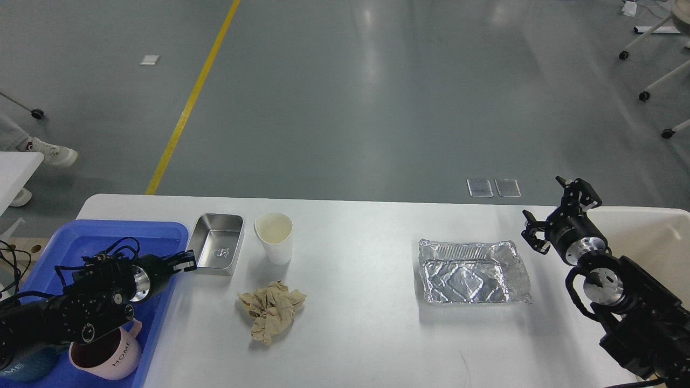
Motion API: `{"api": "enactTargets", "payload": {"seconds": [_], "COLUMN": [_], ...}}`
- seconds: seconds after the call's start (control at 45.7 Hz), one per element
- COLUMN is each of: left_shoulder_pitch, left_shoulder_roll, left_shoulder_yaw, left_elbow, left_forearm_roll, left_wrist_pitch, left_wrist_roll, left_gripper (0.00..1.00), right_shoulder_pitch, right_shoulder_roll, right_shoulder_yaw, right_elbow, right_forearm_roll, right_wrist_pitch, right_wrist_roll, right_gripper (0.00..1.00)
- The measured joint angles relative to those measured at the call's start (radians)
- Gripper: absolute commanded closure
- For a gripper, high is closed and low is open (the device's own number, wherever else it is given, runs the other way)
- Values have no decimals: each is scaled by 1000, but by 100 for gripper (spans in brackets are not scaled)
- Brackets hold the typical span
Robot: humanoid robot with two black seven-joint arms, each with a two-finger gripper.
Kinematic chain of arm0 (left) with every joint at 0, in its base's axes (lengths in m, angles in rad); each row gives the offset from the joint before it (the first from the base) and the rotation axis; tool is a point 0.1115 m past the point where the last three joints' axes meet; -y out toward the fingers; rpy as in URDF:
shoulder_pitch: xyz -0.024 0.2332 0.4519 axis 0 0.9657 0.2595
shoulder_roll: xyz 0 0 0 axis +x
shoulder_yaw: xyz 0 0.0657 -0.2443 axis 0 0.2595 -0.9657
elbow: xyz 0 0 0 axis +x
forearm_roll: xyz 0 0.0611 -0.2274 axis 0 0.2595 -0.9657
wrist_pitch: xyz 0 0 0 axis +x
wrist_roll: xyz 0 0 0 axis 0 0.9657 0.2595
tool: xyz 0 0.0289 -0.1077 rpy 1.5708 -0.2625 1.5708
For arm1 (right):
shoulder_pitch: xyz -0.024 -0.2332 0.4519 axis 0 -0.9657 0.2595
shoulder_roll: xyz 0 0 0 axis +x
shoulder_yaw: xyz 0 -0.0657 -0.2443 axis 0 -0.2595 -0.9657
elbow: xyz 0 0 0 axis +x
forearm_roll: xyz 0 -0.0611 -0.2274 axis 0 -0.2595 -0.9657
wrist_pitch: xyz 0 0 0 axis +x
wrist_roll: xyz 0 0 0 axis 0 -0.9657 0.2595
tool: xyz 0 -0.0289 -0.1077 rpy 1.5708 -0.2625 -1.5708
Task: Tidy desktop
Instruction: 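Grasp the edge of the small steel tray with the left gripper, then lift the steel tray and lower it into the blue tray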
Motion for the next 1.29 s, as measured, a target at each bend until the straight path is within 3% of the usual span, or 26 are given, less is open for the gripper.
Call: {"api": "enactTargets", "payload": {"seconds": [0.197,0.723,0.92,1.292], "left_shoulder_pitch": [-6,-87,-162,-355], "left_shoulder_roll": [1,60,226,633], "left_shoulder_yaw": [-2,-20,-43,-63], "left_elbow": [-1,-44,-261,-682], "left_forearm_roll": [-1,-19,-20,-21], "left_wrist_pitch": [-16,-57,-160,-320], "left_wrist_roll": [-1,-23,-74,-65], "left_gripper": [100,100,96,97], "right_shoulder_pitch": [4,12,13,10], "right_shoulder_roll": [1,1,1,1], "right_shoulder_yaw": [-1,2,2,2], "right_elbow": [1,1,1,2], "right_forearm_roll": [0,0,0,0], "right_wrist_pitch": [0,-3,-3,-2], "right_wrist_roll": [0,0,0,0], "right_gripper": [0,0,0,0]}}
